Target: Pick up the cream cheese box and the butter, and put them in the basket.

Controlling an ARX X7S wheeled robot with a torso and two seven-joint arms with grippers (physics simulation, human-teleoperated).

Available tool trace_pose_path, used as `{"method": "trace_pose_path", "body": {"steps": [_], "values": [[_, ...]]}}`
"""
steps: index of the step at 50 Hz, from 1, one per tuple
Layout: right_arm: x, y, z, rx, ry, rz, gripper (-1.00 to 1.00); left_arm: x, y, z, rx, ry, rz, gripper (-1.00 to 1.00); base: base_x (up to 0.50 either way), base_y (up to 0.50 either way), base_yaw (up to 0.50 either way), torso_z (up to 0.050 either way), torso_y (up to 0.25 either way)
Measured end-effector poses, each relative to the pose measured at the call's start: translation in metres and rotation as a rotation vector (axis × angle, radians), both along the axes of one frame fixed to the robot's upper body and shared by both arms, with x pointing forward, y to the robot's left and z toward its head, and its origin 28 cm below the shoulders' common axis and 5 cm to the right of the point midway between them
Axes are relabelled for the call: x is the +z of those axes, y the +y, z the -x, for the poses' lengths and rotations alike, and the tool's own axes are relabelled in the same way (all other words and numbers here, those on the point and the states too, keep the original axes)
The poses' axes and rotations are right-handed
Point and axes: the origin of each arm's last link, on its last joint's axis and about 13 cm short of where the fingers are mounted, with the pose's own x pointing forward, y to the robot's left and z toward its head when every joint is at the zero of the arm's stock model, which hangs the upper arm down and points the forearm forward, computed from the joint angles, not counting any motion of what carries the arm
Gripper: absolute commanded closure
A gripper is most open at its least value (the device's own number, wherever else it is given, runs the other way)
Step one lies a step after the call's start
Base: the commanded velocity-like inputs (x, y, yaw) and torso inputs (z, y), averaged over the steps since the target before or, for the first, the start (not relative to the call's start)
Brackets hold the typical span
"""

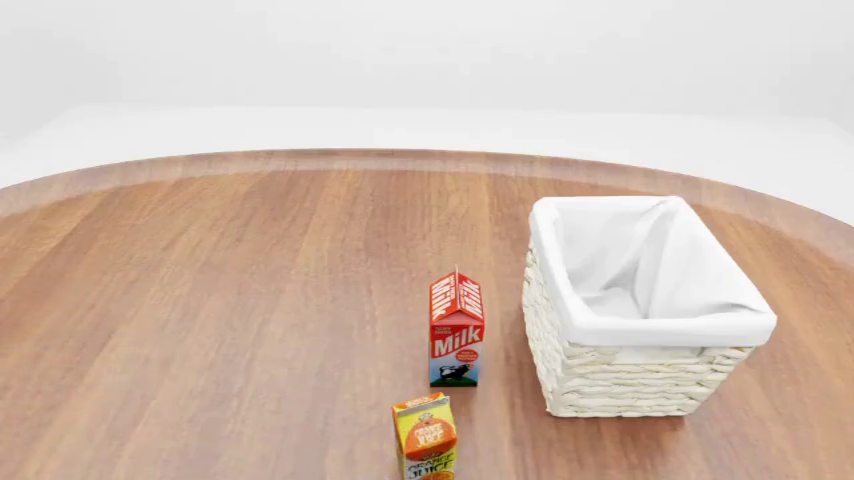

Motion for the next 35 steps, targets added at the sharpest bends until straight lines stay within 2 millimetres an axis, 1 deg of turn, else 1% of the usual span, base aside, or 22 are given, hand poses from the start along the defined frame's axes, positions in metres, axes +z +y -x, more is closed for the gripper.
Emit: {"method": "trace_pose_path", "body": {"steps": [16,35], "values": [[-0.008,0.001,0.003,0.046,0.022,0.01,-1.0,0.0,0.001,0.001,0.006,-0.003,0.003,-1.0,0.0,0.0,0.0,0.0,0.0],[-0.02,0.001,0.0,0.048,0.048,0.025,-1.0,0.0,0.002,0.0,0.008,-0.004,0.005,-1.0,0.0,0.0,0.0,0.0,0.0]]}}
